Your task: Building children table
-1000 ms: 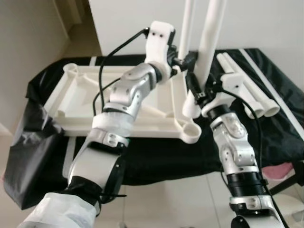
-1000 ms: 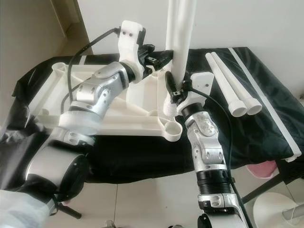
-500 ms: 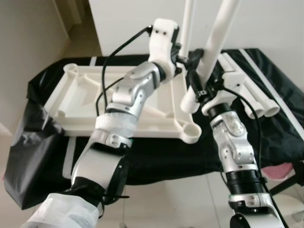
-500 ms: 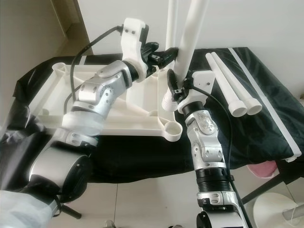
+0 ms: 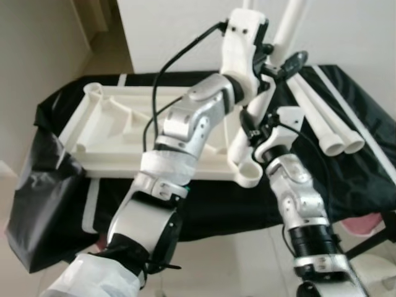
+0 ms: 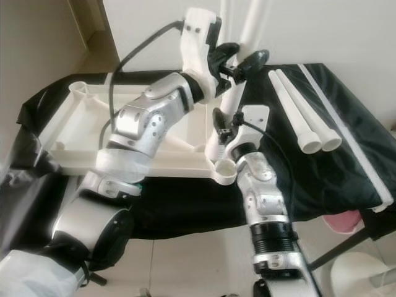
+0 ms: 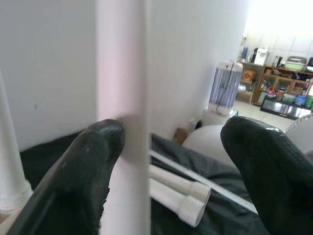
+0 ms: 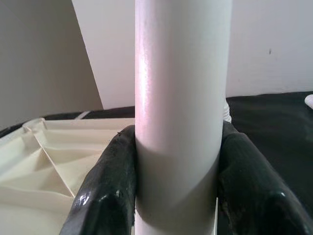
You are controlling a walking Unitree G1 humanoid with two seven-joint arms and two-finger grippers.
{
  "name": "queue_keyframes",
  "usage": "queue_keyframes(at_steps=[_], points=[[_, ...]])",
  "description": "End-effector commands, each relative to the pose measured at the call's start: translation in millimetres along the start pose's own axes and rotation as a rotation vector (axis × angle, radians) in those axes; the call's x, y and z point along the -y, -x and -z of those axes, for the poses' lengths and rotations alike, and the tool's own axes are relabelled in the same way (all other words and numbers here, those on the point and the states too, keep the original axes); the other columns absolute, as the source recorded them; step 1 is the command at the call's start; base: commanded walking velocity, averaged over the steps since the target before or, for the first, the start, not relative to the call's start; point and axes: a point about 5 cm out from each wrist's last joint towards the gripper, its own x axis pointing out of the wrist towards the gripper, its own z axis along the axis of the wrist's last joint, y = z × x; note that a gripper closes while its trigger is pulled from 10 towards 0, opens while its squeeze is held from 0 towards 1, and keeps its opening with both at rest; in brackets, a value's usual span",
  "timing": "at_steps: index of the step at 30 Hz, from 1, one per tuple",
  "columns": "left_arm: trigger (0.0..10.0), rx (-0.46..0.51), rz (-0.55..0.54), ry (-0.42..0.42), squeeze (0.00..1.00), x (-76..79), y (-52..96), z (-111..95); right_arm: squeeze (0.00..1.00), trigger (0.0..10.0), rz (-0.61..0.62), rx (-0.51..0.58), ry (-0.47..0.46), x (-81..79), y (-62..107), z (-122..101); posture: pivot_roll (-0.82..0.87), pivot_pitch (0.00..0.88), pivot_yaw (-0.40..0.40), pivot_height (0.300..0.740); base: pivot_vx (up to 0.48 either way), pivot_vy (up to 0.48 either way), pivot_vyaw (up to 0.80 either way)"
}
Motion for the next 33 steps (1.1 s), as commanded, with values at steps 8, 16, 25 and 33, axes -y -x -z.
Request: queue_keyframes(at_steps=[8, 16, 25, 33], points=[[10.0, 0.003, 0.080, 0.008, 0.00, 8.8, 2.5, -0.2, 0.00, 10.0, -0.043, 0.010, 0.025, -9.4, 0.7, -2.3, -0.06, 0.005, 0.036, 0.740, 0.000, 0.000, 0.00], [10.0, 0.067, 0.101, 0.044, 0.00, 0.5, 31.2, 1.1, 0.00, 10.0, -0.003, 0.148, 0.027, -4.8, 3.9, -27.6, -0.07, 0.009, 0.038, 0.740, 0.000, 0.000, 0.00], [10.0, 0.118, 0.184, 0.111, 0.00, -4.9, 71.6, -1.1, 0.00, 10.0, 0.071, 0.209, 0.009, 9.0, 3.7, -40.2, -0.06, 0.009, 0.027, 0.740, 0.000, 0.000, 0.00], [10.0, -0.097, -0.064, 0.026, 0.00, -48.4, 84.5, 26.1, 0.00, 10.0, -0.025, 0.237, 0.035, 3.1, 12.8, -41.6, -0.05, 0.011, 0.016, 0.740, 0.000, 0.000, 0.00]])
